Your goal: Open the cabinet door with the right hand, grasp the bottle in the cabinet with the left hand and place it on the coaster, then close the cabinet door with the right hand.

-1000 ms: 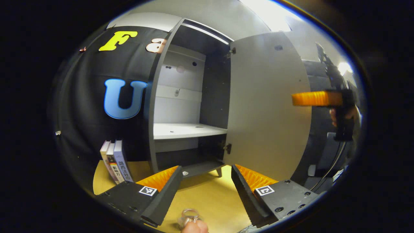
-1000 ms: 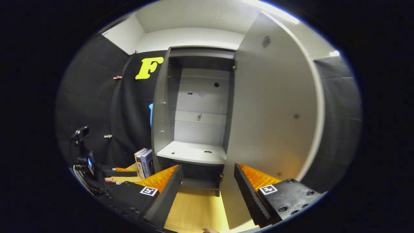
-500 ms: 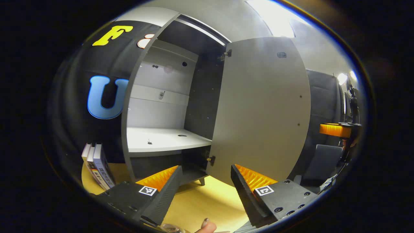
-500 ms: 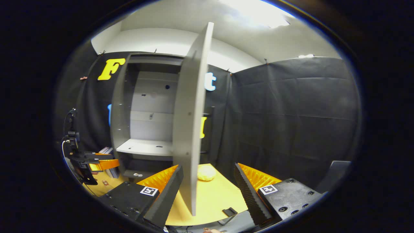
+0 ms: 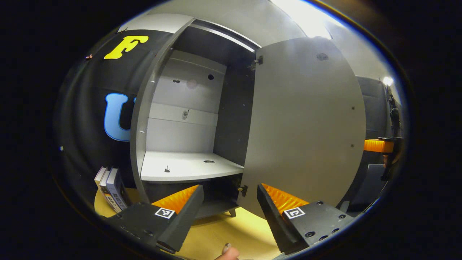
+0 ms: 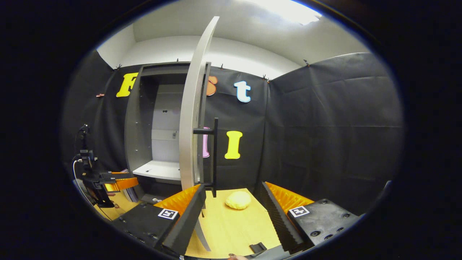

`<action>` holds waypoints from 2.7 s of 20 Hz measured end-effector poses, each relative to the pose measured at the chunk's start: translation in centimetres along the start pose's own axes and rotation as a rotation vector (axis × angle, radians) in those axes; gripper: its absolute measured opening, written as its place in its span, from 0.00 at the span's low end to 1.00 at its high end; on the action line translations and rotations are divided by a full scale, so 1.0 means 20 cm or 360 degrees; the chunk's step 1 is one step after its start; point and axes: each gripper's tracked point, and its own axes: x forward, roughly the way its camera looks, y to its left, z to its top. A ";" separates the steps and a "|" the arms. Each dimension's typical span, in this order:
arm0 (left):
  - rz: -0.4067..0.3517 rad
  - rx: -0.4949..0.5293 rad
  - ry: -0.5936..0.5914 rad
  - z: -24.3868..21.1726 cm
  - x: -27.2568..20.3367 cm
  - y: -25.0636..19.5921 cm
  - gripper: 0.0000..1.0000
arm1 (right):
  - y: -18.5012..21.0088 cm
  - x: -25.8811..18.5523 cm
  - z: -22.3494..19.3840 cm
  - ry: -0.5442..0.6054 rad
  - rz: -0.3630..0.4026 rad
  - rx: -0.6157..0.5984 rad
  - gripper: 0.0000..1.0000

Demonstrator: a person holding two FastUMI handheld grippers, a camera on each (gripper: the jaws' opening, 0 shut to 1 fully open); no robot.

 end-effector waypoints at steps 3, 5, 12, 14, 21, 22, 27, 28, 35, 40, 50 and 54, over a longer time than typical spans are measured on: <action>0.0039 0.0001 -0.0031 0.02 0.00 -0.02 0.94 | 0.06 0.01 -0.01 0.0027 0.0147 0.0076 0.99; 0.0048 0.0015 -0.0024 0.01 0.00 -0.04 0.94 | 0.08 0.03 -0.01 0.0029 0.0209 0.0098 0.95; 0.0062 0.0065 -0.0039 0.02 -0.07 -0.03 0.94 | 0.31 0.02 -0.01 0.0071 0.0437 0.0138 0.95; 0.0068 0.0059 -0.0045 0.03 -0.11 0.00 0.94 | 0.45 0.01 -0.01 0.0072 0.0530 0.0132 0.95; 0.0183 0.0079 -0.0020 0.05 -0.37 0.22 0.94 | 0.88 0.06 -0.02 0.0071 0.0751 0.0185 0.95; 0.0209 0.0068 -0.0016 0.05 -0.41 0.27 0.94 | 0.94 0.08 -0.03 0.0061 0.0778 0.0187 0.95; 0.0306 -0.0007 -0.0046 0.16 -0.58 0.40 0.95 | 1.25 0.11 -0.06 0.0078 0.0898 0.0192 0.96; 0.0323 0.0002 -0.0051 0.18 -0.61 0.42 0.95 | 1.29 0.10 -0.07 0.0081 0.0920 0.0196 0.96; 0.0430 0.0086 -0.0028 0.24 -0.70 0.43 0.94 | 1.23 0.18 -0.12 0.0052 0.0824 0.0116 0.98; 0.0496 0.0089 -0.0054 0.24 -0.65 0.36 0.95 | 1.13 0.39 -0.13 -0.0101 0.0640 -0.0045 0.98; 0.0596 0.0007 -0.0062 0.23 -0.47 0.30 0.95 | 1.09 0.52 -0.12 -0.0159 0.0596 0.0091 0.98; 0.0582 0.0035 -0.0077 0.24 -0.42 0.28 0.95 | 1.04 0.54 -0.14 -0.0145 0.0557 0.0077 0.98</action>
